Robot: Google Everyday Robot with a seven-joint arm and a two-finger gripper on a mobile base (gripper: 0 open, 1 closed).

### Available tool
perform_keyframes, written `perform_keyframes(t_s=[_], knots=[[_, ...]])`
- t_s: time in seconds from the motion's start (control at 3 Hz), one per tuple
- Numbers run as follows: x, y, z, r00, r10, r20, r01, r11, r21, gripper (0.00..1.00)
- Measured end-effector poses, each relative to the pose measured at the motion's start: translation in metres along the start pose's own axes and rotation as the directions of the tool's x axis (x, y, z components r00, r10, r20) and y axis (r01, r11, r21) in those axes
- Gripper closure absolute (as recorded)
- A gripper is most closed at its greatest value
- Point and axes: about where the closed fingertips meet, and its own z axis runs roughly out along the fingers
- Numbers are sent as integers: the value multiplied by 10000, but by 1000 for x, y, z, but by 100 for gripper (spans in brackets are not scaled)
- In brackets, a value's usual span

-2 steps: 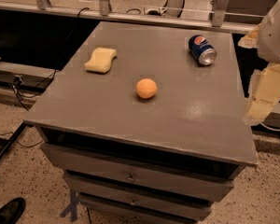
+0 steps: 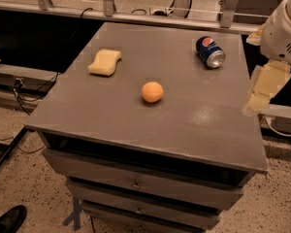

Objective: Move pepsi can near orange

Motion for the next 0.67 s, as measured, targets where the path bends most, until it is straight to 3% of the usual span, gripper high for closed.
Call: perform_keyframes(t_s=[0.33, 0.67], knots=[[7, -59, 34, 9929, 1072, 515, -1104, 9918, 637, 0], [9, -117, 66, 9643, 2350, 1223, -2496, 9606, 1224, 0]])
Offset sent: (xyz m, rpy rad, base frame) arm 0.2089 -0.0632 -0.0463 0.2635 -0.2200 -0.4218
